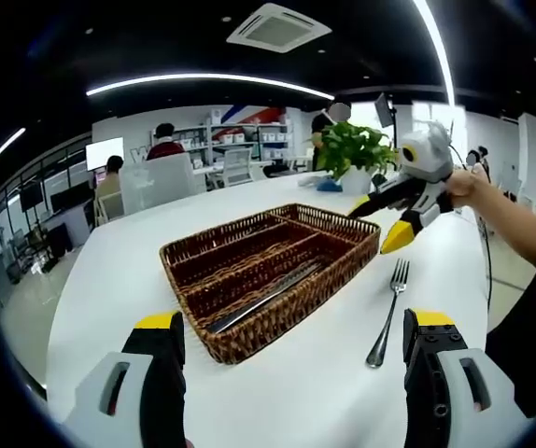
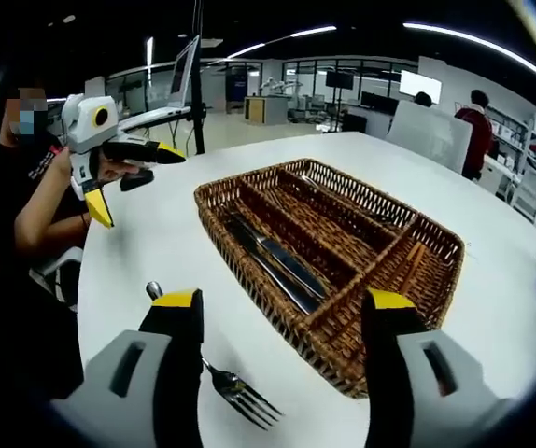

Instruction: Arrange the knives, forks, and spoons in their matching storage slots by inserting each utensil handle-first until every utensil is classified and aligned in the correct compartment

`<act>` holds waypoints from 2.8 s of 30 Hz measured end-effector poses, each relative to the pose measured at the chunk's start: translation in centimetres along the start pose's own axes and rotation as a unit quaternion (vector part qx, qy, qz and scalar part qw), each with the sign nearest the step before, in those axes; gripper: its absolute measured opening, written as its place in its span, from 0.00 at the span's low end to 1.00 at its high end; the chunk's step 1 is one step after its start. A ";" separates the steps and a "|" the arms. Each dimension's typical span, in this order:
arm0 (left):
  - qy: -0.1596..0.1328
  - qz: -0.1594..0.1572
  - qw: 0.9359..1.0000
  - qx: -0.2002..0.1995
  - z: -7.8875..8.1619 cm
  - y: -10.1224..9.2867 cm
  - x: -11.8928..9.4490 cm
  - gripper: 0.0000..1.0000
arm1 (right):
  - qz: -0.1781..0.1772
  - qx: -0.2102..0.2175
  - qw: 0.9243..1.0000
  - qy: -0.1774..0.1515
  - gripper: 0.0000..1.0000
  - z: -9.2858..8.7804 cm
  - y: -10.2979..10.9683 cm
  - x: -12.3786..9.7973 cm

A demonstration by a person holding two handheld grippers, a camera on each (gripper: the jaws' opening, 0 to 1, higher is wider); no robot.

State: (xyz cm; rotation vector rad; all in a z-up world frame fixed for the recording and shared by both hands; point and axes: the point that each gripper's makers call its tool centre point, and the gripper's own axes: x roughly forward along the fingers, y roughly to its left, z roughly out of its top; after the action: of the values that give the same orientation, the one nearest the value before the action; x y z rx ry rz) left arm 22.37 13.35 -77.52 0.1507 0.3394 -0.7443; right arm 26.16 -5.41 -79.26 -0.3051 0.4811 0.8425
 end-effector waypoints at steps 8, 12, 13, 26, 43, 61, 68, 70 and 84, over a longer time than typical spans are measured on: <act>-0.009 -0.005 1.000 -0.005 0.2 -0.5 0.1 0.99 | -0.047 0.028 0.998 -0.015 0.79 -1.3 -0.8 -2.8; -0.010 -0.005 1.000 -0.008 0.1 -0.8 0.0 0.99 | -0.065 0.034 0.997 -0.017 0.81 -2.1 -1.1 -4.2; -0.013 -0.005 1.000 -0.009 0.2 -0.9 0.0 0.99 | -0.069 0.037 0.997 -0.017 0.82 -2.3 -1.2 -4.5; -0.028 0.015 0.999 -0.024 0.4 -1.1 -1.1 0.99 | -0.107 0.057 0.992 -0.035 0.91 -2.8 -1.2 -7.3; -0.055 0.026 0.997 -0.037 1.6 -1.3 -1.1 1.00 | -0.114 0.078 0.989 -0.058 1.00 -1.8 -0.5 -6.8; -0.051 0.006 0.998 -0.021 1.3 -2.6 -0.3 1.00 | -0.100 0.076 0.991 -0.042 0.97 -3.3 0.0 -6.3; -0.053 -0.003 0.998 -0.018 1.0 -3.2 0.0 1.00 | -0.086 0.089 0.992 -0.032 0.84 -5.0 0.6 -5.4; -0.053 -0.005 0.998 -0.018 0.9 -3.3 0.2 1.00 | -0.079 0.097 0.992 -0.027 0.81 -5.9 0.9 -5.0; -0.051 -0.024 0.998 -0.011 0.2 -4.4 0.9 0.99 | -0.064 0.160 0.983 -0.062 0.43 -8.8 1.5 -2.4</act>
State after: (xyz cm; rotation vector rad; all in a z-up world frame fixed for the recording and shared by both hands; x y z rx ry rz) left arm 20.00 9.55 -77.69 0.0845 0.2552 -0.7924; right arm 21.10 -9.88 -85.60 0.0137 0.4671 0.6424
